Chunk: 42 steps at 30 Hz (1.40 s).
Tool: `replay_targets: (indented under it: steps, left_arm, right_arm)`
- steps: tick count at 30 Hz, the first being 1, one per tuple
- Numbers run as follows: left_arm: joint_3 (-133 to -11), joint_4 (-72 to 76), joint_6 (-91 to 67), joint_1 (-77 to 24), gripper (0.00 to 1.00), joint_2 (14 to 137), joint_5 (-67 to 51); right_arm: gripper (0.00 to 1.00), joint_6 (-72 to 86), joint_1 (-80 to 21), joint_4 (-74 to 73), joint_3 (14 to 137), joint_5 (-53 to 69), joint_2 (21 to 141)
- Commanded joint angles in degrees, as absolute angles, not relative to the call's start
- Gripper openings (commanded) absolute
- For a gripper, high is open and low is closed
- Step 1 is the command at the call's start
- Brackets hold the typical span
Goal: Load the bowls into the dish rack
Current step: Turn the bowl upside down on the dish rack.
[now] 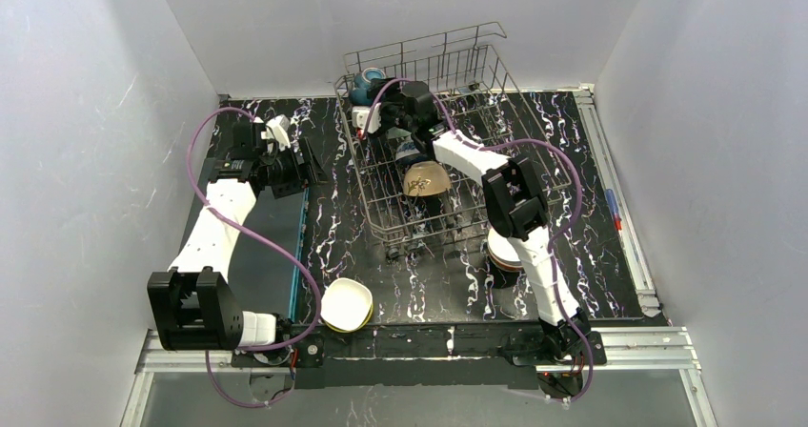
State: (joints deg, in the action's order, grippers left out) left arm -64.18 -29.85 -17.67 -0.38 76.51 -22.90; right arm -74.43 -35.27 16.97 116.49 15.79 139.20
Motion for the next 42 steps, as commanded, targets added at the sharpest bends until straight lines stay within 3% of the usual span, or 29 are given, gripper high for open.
replay_targets:
  steps: [1,19,22,28,34,42]
  left_arm:
    - [-63.6,-30.2,-17.7,-0.5,0.73,74.9,-23.3]
    - [-62.8,-29.6,-18.5,-0.5,0.73,75.2,-23.8]
    - [-62.6,-29.5,-18.5,-0.5,0.73,75.3,-24.0]
    - [-62.6,-29.4,-18.8,-0.5,0.73,75.4,-24.0]
    - [-62.6,-29.4,-18.5,-0.5,0.73,75.3,-24.1]
    - [-63.0,-29.8,-18.0,-0.5,0.73,75.1,-23.7]
  right_arm:
    - [0.01,-83.9,-31.1,15.2,118.1,11.5,135.4]
    - [0.02,-87.6,-29.8,14.4,112.1,15.2,132.9]
    - [0.16,-87.8,-29.9,14.6,111.2,16.3,132.2]
    - [0.28,-87.8,-29.9,13.3,111.1,16.6,132.4]
    - [0.62,-87.4,-29.9,13.9,110.3,16.1,132.7]
    - [0.93,-86.8,-29.9,13.8,110.0,16.9,132.8]
